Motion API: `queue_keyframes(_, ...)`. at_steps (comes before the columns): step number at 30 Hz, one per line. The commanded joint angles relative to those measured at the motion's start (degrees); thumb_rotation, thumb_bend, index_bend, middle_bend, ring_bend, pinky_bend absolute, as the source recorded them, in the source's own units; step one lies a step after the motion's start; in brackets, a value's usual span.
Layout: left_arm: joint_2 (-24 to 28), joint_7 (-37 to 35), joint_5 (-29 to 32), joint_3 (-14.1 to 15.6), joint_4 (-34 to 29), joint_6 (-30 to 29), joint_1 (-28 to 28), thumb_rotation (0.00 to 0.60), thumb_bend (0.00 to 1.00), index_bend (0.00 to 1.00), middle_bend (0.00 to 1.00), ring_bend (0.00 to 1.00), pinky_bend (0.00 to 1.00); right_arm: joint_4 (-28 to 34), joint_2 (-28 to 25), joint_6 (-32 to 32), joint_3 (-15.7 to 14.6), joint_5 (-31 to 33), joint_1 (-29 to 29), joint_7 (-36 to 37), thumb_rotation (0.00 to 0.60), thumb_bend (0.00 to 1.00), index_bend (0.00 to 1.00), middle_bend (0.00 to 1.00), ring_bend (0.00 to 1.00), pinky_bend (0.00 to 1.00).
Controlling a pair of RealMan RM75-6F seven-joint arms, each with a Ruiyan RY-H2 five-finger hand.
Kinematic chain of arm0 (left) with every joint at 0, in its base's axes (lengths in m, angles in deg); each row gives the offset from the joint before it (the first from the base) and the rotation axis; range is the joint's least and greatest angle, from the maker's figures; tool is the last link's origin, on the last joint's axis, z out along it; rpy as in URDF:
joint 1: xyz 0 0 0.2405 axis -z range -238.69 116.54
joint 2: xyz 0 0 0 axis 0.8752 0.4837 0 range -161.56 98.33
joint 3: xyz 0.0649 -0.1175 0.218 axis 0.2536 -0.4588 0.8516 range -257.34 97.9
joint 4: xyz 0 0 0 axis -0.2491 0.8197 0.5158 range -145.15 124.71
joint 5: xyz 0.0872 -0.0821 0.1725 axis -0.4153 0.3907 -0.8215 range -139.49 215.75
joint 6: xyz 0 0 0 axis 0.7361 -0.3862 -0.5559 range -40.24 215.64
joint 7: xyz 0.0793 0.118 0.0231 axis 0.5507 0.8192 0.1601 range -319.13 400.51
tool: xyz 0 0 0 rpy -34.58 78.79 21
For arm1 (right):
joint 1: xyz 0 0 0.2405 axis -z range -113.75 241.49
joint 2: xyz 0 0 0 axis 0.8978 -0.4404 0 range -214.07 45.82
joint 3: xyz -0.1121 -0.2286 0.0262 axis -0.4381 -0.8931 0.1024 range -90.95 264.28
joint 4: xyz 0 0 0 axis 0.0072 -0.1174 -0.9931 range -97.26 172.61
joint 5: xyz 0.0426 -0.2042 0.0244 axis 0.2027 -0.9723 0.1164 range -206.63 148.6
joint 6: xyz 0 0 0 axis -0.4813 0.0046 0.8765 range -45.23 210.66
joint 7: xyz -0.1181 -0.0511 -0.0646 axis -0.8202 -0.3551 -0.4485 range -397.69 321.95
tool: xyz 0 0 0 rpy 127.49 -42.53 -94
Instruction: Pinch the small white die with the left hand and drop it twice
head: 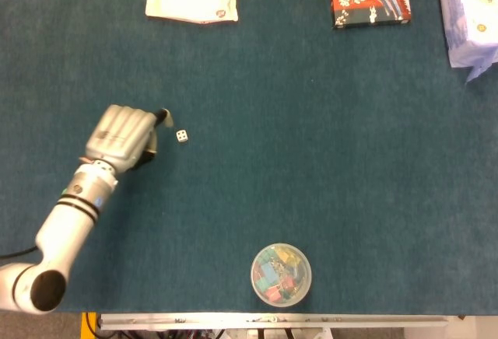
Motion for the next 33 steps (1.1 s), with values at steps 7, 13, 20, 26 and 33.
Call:
queue_keyframes(7,7.55,1.05,-14.75,4.92,-6.04,-15.49,-9.16,0.600,0.81,0.22,0.57,0.44,0.69,0.08,0.64,-0.89,-0.17,0.61,-0.40,-2.86,0.600,0.12,0.44,0.53,0.46,0.63)
queue_keyframes(13,10.35,-2.00,-21.34,7.67,-5.13,-20.20,-14.12,0.600,0.35,0.24,0.22,0.20,0.49,0.21,1.34,-1.30,-0.46,1.41,-0.37,-5.42,0.600,0.13,0.44,0.53,0.46,0.63)
queue_keyframes(20,10.99,-8.70,-26.56,9.13,0.34,-23.94,-19.22,0.600,0.23,0.23,0.16,0.16,0.45,0.25,2.32,-1.47,-0.51,2.55,-0.28,-7.76,0.600,0.12,0.44,0.53,0.46,0.63)
queue_keyframes(26,10.49,-12.44,-26.55,8.88,4.56,-25.06,-22.42,0.600,0.23,0.26,0.21,0.16,0.45,-0.16,2.77,-2.70,-0.32,3.70,-0.82,-8.79,0.600,0.13,0.44,0.53,0.46,0.63)
queue_keyframes(33,11.60,-12.96,-25.31,7.49,5.15,-21.15,-22.39,0.600,0.23,0.27,0.25,0.19,0.45,-0.79,2.89,-4.19,0.18,5.38,-1.41,-8.47,0.600,0.12,0.44,0.53,0.46,0.63)
